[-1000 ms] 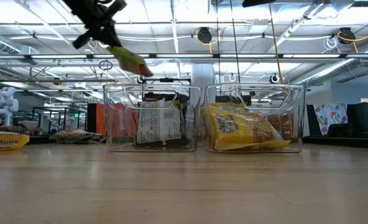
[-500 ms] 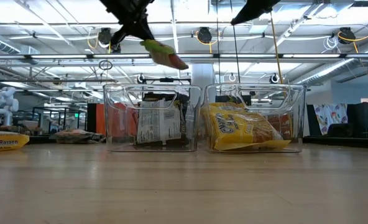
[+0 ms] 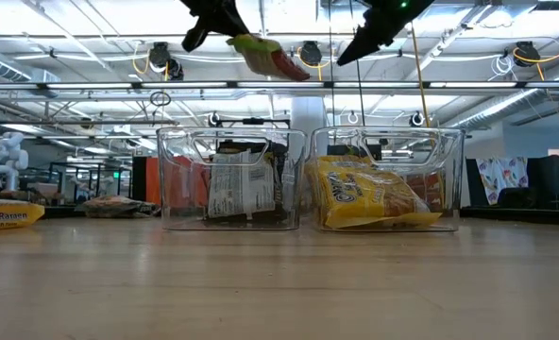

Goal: Sort Maruchan noodles
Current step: Put the green noodle pack into the top transparent bin

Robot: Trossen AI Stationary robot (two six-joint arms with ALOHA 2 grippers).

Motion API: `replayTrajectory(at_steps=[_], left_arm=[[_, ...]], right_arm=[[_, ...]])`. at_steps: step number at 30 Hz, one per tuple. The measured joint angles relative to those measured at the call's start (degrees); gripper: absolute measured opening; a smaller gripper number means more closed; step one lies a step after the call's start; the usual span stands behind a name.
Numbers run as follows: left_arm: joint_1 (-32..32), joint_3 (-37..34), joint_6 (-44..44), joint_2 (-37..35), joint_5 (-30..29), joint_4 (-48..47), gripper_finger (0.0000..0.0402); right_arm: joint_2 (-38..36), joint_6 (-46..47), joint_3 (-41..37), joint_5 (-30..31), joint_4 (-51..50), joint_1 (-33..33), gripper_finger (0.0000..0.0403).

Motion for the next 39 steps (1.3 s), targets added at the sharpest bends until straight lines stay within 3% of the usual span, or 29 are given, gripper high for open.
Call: replayTrajectory(at_steps=[9, 16, 26, 36, 39], left_arm=[[-2.83, 0.00, -0.10, 0.00, -0.19, -0.06, 0.0000], [-4.56, 0.00, 0.72, 0.00, -0.18, -0.13, 0.0000], [-5.16, 0.00, 1.52, 0.00, -0.45, -0.13, 0.0000], [-5.90, 0.00, 1.54, 0.00, -0.45, -0.07, 0.0000], [-6.35, 0.00, 1.52, 0.00, -0.45, -0.07, 0.0000]], right_arm=[[3.89, -1.90, 0.00, -5.44, 3.22, 0.00, 0.0090], [4.52, -1.86, -0.02, -6.83, 6.63, -0.31, 0.0093], [4.59, -0.25, 0.00, -16.13, 4.69, -1.18, 0.0093], [8.04, -1.73, -0.02, -16.11, 5.98, -1.38, 0.0093], [9.80, -2.10, -0.02, -13.45, 7.51, -1.38, 0.0093]])
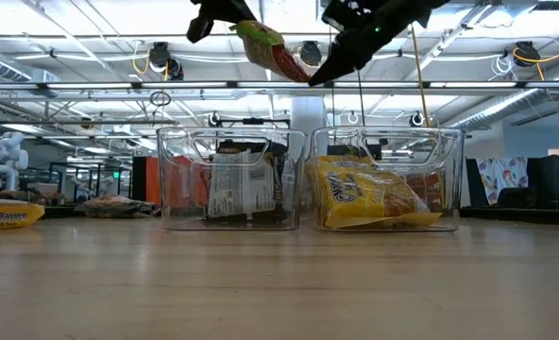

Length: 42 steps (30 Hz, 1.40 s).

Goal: Sort Maruchan noodles
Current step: Put the green noodle pack into the top transparent bin

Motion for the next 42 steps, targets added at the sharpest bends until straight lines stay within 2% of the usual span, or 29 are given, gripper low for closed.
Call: replayTrajectory(at_steps=[3, 12, 18, 22, 26, 32, 36, 42], left_arm=[[-0.32, 0.00, -0.08, -0.02, 0.00, 0.16, 0.0000], [-0.34, 0.00, -0.04, -0.09, -0.02, 0.17, 0.0000], [-0.36, 0.00, -0.04, -0.17, 0.03, 0.13, 0.0000], [-0.36, 0.00, -0.04, -0.17, -0.27, 0.09, 0.0000], [-0.36, 0.00, -0.04, -0.17, -0.40, 0.09, 0.0000], [-0.36, 0.00, -0.09, -0.17, -0.46, 0.04, 0.0000], [-0.34, 0.00, -0.22, -0.14, -0.48, 0.03, 0.0000], [-0.32, 0.00, -0.24, -0.11, -0.52, 0.00, 0.0000]], right_arm=[[0.54, -1.66, -0.02, 1.59, 1.60, 0.00, 0.0093], [0.13, -2.67, 0.00, 1.43, 3.20, 0.02, 0.0093], [0.19, -3.01, -0.04, -4.71, 2.58, 0.02, 0.0093], [0.19, -3.06, -0.07, -5.76, 2.47, 0.02, 0.0092], [0.19, -3.06, -0.07, -5.90, 2.69, 0.02, 0.0069], [0.19, -3.06, -0.07, -6.27, 3.03, 0.02, 0.0007], [0.19, -2.94, -0.07, -10.55, 3.25, -0.03, 0.0004], [0.19, -3.06, -0.07, -10.68, 3.23, 0.00, 0.0001]])
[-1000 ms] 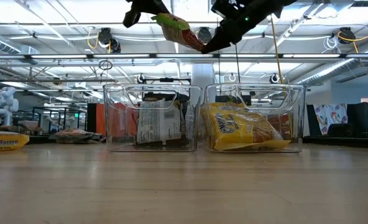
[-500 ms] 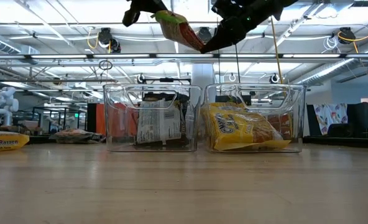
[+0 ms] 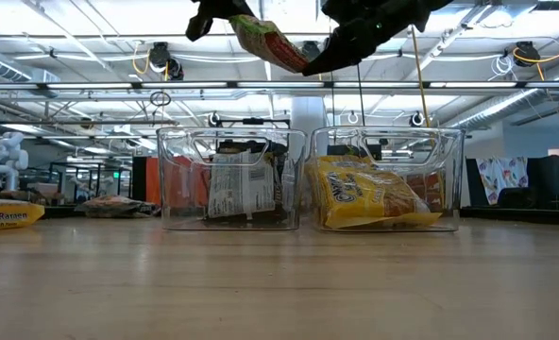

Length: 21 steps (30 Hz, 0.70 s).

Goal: Sort Maruchan noodles
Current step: Put the green noodle pack into the top transparent bin

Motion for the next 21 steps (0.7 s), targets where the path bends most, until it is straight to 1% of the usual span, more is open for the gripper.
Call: replayTrajectory(at_steps=[6, 10, 18, 21], left_arm=[[0.00, 0.00, 0.56, 0.00, -0.60, -0.54, 0.0000], [0.00, -0.02, 1.55, 0.08, -2.31, -1.27, 0.0001], [0.91, -0.02, 3.34, -0.02, -5.91, -1.99, 0.0014], [1.49, -0.02, 3.34, -0.07, -6.03, -1.97, 0.0014]], right_arm=[[0.00, -0.19, 0.00, 0.69, 0.00, 0.00, 0.0000], [-0.70, -1.38, 0.05, 4.62, 0.01, 0.01, 0.0000], [-3.01, -1.13, 0.11, 4.66, 0.05, -1.49, 0.0000], [-3.98, -1.03, 0.13, 4.74, 0.07, -1.90, 0.0000]])
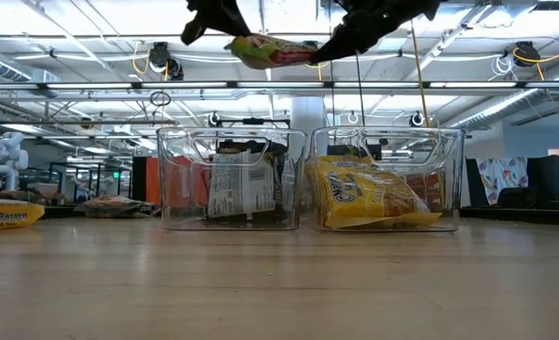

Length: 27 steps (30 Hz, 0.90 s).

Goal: Sort Maruchan noodles
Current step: Put the green noodle pack into the top transparent bin

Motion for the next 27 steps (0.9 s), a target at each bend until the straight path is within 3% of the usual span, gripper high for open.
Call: replayTrajectory(at_steps=[27], left_arm=[[0.75, -0.02, -0.79, -0.11, 0.04, 0.72, 0.0017]], right_arm=[[-0.68, 0.03, -0.02, 0.11, -0.15, -0.75, 0.0000]])
